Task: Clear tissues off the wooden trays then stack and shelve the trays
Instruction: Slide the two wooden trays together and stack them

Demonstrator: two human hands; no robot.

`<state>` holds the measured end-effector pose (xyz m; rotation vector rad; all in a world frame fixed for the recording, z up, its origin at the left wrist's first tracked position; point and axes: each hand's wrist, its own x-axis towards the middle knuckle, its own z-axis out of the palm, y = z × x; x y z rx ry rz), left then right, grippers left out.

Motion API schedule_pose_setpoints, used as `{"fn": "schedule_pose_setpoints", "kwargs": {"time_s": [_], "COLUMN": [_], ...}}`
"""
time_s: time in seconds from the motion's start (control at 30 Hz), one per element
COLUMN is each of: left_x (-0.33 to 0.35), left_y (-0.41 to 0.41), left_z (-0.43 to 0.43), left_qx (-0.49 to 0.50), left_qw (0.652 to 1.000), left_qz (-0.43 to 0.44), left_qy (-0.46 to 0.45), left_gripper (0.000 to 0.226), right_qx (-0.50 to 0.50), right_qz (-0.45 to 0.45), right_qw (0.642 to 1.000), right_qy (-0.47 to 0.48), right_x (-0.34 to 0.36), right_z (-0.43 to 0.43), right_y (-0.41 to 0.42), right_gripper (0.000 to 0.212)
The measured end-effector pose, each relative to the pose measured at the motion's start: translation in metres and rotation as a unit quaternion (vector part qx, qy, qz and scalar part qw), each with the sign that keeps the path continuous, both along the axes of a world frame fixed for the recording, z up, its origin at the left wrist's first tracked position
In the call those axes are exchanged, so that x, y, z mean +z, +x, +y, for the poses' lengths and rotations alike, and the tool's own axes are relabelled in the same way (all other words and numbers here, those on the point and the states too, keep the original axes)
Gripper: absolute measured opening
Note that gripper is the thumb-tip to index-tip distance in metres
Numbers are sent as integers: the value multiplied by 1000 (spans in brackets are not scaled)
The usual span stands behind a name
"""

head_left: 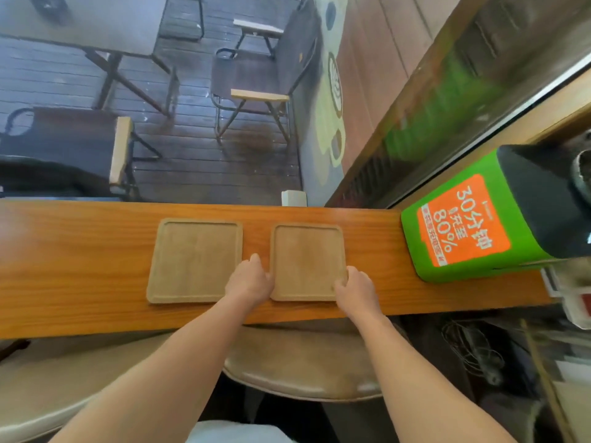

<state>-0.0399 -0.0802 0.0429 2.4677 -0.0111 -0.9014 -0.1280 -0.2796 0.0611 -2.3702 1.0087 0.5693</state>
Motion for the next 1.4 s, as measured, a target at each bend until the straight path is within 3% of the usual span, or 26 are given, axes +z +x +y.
{"fn": "schedule_pose_setpoints", "kwargs": {"time_s": [0.1, 0.3, 0.47, 0.57, 0.67, 0.87, 0.93, 1.1, 1.27, 1.4], "left_x": [-19, -43, -56, -60, -63, -59, -58, -46, -38, -36], "left_y": [6, 6, 14, 18, 22, 24, 20, 9, 19, 30], "left_z": [-10, -30, -38, -38, -34, -31, -28, -13, 26, 66], "left_qx": [23, 94, 146, 173, 208, 218, 221, 258, 288, 326], "left_qw": [999, 993, 986, 980, 970, 955, 947, 948, 946, 940], "left_qz": [22, 66, 74, 91, 119, 199, 228, 155, 98, 41], "left_qy": [0, -13, -29, -34, -31, -33, -54, -101, -114, -95], "left_gripper": [37, 51, 49, 43, 49, 83, 86, 65, 39, 36], "right_qx": [-39, -69, -184, -286, -361, -390, -392, -377, -342, -285], "right_qz": [39, 79, 56, 62, 42, 62, 67, 57, 53, 47], "right_qw": [998, 990, 973, 937, 894, 852, 838, 859, 848, 871], "right_qy": [29, 99, 131, 190, 260, 344, 373, 340, 401, 397], "right_x": [-18, -52, -63, -63, -63, -62, -62, -59, -50, -47], "right_z": [-10, -24, -28, -32, -35, -33, -25, 3, 32, 72], "right_y": [15, 36, 41, 46, 48, 38, 36, 41, 64, 87], "right_gripper": [60, 70, 84, 87, 82, 55, 54, 65, 60, 63]}}
